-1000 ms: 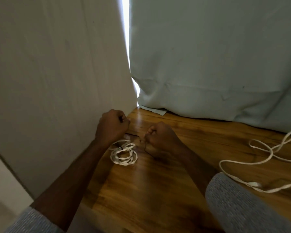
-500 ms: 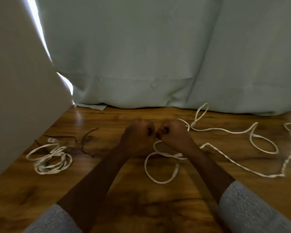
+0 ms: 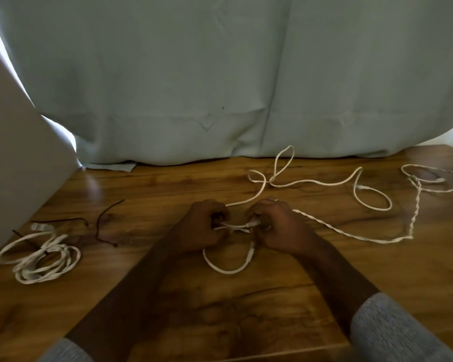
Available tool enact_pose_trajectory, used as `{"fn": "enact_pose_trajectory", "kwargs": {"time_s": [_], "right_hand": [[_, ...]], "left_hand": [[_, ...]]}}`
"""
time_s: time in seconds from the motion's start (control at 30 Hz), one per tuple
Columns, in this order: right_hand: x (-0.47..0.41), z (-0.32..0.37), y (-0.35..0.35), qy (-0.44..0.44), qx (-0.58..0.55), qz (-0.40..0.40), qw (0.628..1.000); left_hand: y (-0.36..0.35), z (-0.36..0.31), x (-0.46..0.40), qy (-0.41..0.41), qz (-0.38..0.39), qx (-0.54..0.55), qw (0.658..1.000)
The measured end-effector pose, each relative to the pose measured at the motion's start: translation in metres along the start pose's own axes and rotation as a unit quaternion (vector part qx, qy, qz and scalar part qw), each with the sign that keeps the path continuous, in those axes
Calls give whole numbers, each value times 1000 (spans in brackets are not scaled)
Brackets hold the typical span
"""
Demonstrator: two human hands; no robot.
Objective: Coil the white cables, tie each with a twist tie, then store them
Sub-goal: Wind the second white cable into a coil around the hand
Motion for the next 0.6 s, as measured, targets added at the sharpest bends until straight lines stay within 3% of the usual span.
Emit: {"fn": "enact_pose_trajectory", "kwargs": {"time_s": [0.07, 0.17, 0.3, 0.4, 0.5, 0.6], "right_hand": [[-3, 0, -4, -9, 30, -3, 1000], [-12, -1, -7, -20, 64, 31, 997], [-28, 2, -5, -8, 90, 36, 995], [-39, 5, -5, 3, 109, 24, 994], [-43, 3, -13, -11, 96, 28, 995], [-40, 1, -21, -12, 79, 41, 996]], "left_hand": [[1, 1, 2, -7, 11, -7, 1000], [4, 6, -4, 5, -34, -44, 998], [9, 12, -23, 73, -92, -92, 989], [10, 18, -31, 180, -115, -111, 971], [7, 27, -26, 241, -82, -155, 955], [12, 37, -20, 280, 11, -177, 944]]}}
Point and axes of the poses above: each hand's wrist, its own x-axis away from the middle knuckle, its own y-axis out of the back of the hand, z = x × y, the point moved 4 cm from there along -x, towards the middle knuckle, and after that the axes turned 6 degrees about -z, right-handed, at the moved point
